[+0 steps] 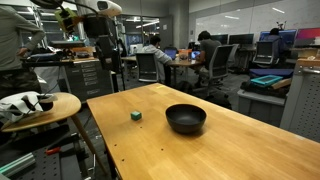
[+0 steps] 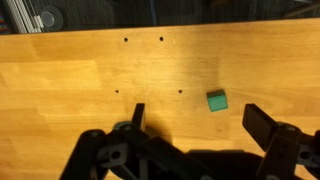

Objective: Put the green cube in the bowl

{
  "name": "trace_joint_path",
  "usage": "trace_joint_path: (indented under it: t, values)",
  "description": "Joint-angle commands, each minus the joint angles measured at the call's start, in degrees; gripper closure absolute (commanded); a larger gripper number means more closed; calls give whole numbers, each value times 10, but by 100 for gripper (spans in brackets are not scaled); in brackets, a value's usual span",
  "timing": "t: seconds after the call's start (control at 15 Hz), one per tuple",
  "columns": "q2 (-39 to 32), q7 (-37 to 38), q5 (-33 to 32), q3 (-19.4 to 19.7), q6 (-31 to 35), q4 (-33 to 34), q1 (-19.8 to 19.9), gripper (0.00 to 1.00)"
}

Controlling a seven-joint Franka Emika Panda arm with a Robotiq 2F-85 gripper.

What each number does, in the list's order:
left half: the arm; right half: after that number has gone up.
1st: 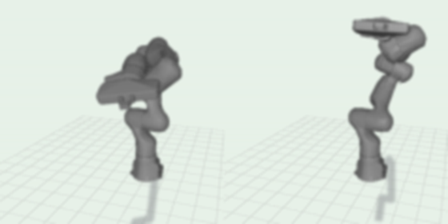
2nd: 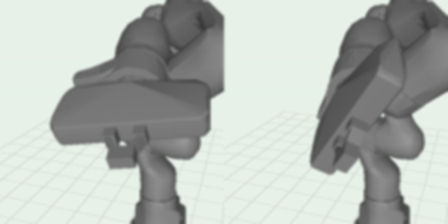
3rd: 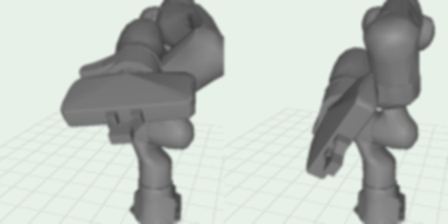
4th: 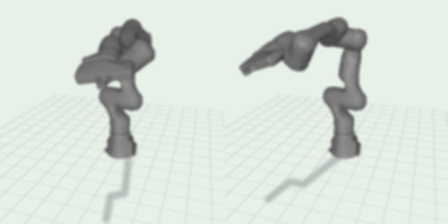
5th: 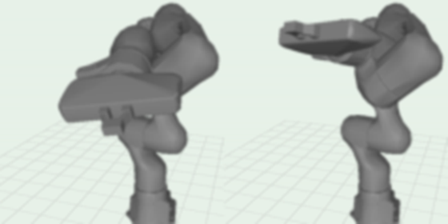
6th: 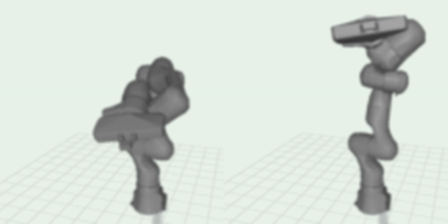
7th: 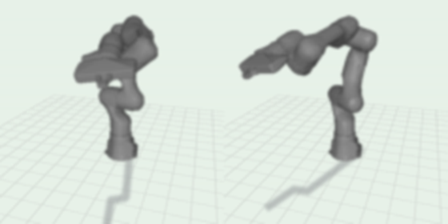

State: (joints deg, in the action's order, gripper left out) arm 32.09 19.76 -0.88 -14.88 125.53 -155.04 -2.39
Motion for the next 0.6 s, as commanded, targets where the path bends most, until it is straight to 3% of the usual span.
trace_joint_path:
  t: [0.0, 0.53]
  values:
    - [-47, 20, -10, -16, 69, 15, -15, 0]
    - [-181, -28, 14, -7, 246, 19, -56, 0]
